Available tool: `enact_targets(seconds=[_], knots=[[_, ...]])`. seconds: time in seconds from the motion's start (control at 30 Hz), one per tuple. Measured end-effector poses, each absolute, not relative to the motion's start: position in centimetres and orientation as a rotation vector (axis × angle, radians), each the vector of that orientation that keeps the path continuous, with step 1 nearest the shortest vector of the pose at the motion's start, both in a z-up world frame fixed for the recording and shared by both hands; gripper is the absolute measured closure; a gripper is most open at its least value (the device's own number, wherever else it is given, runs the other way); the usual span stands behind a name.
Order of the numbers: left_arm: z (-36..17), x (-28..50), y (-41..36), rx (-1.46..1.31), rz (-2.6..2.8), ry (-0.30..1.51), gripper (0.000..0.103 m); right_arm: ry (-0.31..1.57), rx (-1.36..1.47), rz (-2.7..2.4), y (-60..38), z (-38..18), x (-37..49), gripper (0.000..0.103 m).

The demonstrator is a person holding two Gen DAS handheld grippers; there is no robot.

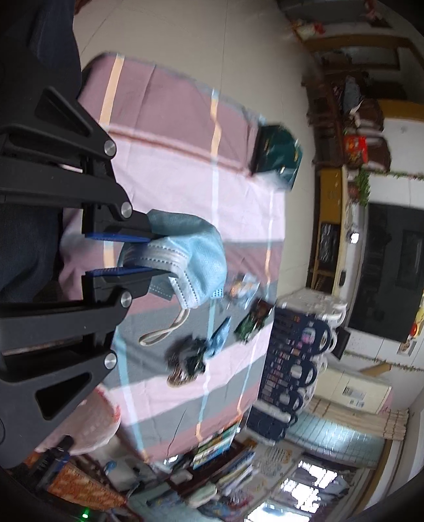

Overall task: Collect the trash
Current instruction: 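Carry the pink bag and face mask to the wastebasket and release both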

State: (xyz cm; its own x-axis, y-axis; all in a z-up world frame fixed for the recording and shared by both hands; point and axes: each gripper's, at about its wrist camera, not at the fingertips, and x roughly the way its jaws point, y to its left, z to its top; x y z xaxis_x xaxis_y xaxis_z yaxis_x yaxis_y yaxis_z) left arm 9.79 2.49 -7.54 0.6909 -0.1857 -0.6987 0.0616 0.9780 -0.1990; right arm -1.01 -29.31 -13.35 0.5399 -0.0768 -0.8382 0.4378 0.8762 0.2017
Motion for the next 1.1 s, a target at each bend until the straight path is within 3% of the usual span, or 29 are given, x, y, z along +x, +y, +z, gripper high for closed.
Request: enact_targets(seconds=[0.17, 0.37, 0.4, 0.43, 0.5, 0.63, 1.1], knots=[[-9.5, 9.8, -1.7, -0.224, -0.454, 0.883, 0.09, 0.74, 0.486, -0.46, -32.9, -9.5, -3.6, 0.023], [-12.5, 6.0, -11.2, -0.086, -0.832, 0.977, 0.088, 0.673, 0.566, -0.535, -36.5, -8.9, -5.8, 0.023], [-13.1, 5.1, -12.7, -0.051, -0.879, 1.001, 0.079, 0.676, 0.574, -0.538, -36.8, -9.2, -5.8, 0.023], [-13.8, 4.0, -14.3, -0.008, -0.924, 1.032, 0.056, 0.684, 0.585, -0.542, -37.0, -9.6, -5.9, 0.023], [-14.8, 2.3, -16.5, 0.084, -0.974, 1.058, 0.027, 0.697, 0.605, -0.545, -37.3, -10.3, -6.0, 0.023], [-15.3, 1.1, -17.7, 0.256, -0.894, 0.982, 0.015, 0.72, 0.628, -0.534, -37.3, -11.2, -6.0, 0.023], [-12.1, 7.8, -7.6, -0.011, -0.44, 0.886, 0.015, 0.779, 0.522, -0.459, -33.0, -10.7, -3.3, 0.023]])
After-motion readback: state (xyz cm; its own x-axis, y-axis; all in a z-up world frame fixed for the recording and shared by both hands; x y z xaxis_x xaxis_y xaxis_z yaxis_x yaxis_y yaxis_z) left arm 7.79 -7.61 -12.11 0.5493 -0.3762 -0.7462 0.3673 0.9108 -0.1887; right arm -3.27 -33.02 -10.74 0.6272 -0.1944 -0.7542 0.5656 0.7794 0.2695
